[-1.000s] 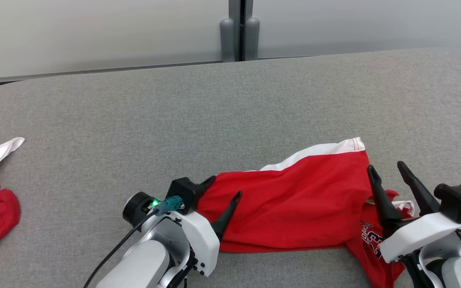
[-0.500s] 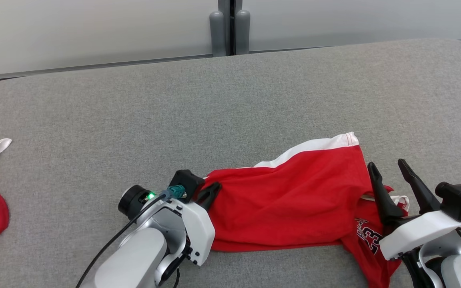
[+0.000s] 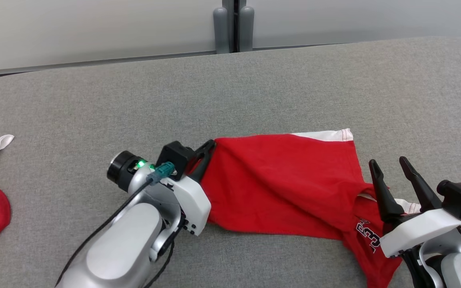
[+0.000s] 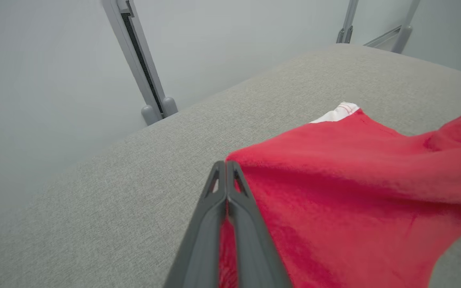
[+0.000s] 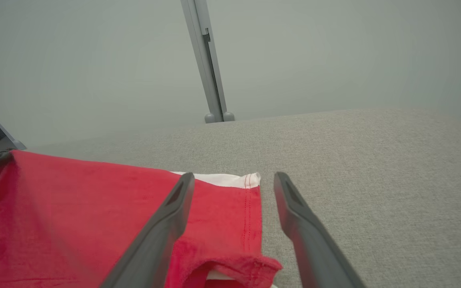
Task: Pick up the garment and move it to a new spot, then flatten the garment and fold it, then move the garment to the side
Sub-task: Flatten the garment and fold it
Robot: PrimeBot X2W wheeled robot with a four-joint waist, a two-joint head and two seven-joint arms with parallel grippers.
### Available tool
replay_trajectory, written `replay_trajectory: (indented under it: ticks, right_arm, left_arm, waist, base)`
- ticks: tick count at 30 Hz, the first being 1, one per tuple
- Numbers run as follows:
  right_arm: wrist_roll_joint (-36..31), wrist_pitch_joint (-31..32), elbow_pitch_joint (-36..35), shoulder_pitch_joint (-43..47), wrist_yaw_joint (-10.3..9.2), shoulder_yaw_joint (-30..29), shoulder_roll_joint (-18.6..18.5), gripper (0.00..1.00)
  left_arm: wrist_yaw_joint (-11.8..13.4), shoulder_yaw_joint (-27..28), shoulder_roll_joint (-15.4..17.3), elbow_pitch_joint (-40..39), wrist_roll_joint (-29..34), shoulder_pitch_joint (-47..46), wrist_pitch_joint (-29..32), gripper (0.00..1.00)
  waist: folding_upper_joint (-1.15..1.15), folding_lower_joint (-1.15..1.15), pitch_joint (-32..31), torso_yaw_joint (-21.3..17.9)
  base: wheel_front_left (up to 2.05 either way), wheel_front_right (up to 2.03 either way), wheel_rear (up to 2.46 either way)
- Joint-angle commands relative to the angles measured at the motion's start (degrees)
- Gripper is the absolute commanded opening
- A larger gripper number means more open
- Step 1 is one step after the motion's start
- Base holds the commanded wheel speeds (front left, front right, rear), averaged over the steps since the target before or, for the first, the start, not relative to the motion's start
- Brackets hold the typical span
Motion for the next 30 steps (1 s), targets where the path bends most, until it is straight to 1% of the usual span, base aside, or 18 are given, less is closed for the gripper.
replay_trajectory:
  ticks: [1, 5, 7, 8, 10, 16, 21, 22, 23, 25, 30]
  right_arm:
    - [0.4, -0.31, 0.08, -0.37, 0.0, -0.02, -0.02, 1.0]
    - [0.39, -0.42, 0.1, -0.09, 0.0, -0.21, 0.02, 1.0]
    - [0.45, -0.43, 0.04, 0.08, 0.0, -0.44, 0.09, 1.0]
    - [0.45, -0.43, 0.04, 0.08, 0.0, -0.44, 0.09, 1.0]
    - [0.41, -0.32, 0.11, -0.03, 0.0, -0.56, 0.07, 1.0]
    - [0.42, -0.15, 0.21, -0.61, 0.0, -0.46, 0.13, 1.0]
    - [0.57, -0.11, 0.28, -0.97, 0.0, 0.02, 0.13, 1.0]
    - [0.63, -0.16, 0.35, -0.99, 0.0, 0.12, 0.06, 1.0]
    - [0.66, -0.23, 0.46, -0.98, 0.0, 0.14, -0.02, 1.0]
    - [0.74, -0.37, 0.57, -1.02, 0.0, 0.28, -0.06, 1.0]
    - [0.84, -0.69, 0.83, -0.5, 0.0, -0.05, -0.04, 1.0]
  left_arm:
    - [-0.38, -1.03, 0.29, -1.44, 0.45, 1.27, 0.47, 0.0]
    - [-0.2, -3.74, 0.67, -6.02, 0.9, 5.04, 2.18, 0.0]
    - [-0.37, -5.41, 0.9, -8.7, 0.92, 7.37, 3.37, 0.0]
    - [-0.37, -5.41, 0.9, -8.7, 0.92, 7.37, 3.37, 0.0]
    - [-0.76, -7.66, 1.25, -12.09, 0.46, 10.7, 5.2, 0.0]
    - [-0.93, -10.06, 1.67, -13.77, -0.9, 14.55, 7.68, 0.0]
    - [0.13, -9.41, 1.67, -11.55, -1.64, 15.39, 7.49, 0.0]
    - [0.32, -9.18, 1.52, -10.94, -1.96, 15.5, 7.15, 0.3]
    - [0.45, -8.94, 1.31, -10.46, -2.11, 15.67, 6.57, 1.0]
    - [0.82, -8.33, 0.85, -9.38, -2.69, 16.2, 5.1, 1.0]
    - [1.48, -6.31, 0.0, -7.55, -4.22, 17.85, -0.76, 1.0]
  waist:
    - [0.0, 0.0, 0.09, -0.01]
    - [0.0, 0.0, 0.26, 0.15]
    - [0.0, 0.0, 0.39, 0.38]
    - [0.0, 0.0, 0.39, 0.38]
    - [0.0, 0.0, 0.59, 0.67]
    - [0.0, 0.0, 0.91, 1.03]
    - [0.0, 0.0, 1.16, 0.93]
    - [0.0, 0.0, 1.16, 0.85]
    - [0.0, 0.0, 1.14, 0.78]
    - [0.0, 0.0, 0.96, 0.55]
    - [0.0, 0.0, 0.2, 0.39]
  base:
    - [0.0, 0.0, 0.0]
    - [0.0, 0.0, 0.0]
    - [0.0, 0.0, 0.0]
    - [0.0, 0.0, 0.0]
    - [0.0, 0.0, 0.0]
    - [0.0, 0.0, 0.0]
    - [0.0, 0.0, 0.0]
    - [0.0, 0.0, 0.0]
    - [0.0, 0.0, 0.0]
    - [0.0, 0.0, 0.0]
    - [0.0, 0.0, 0.0]
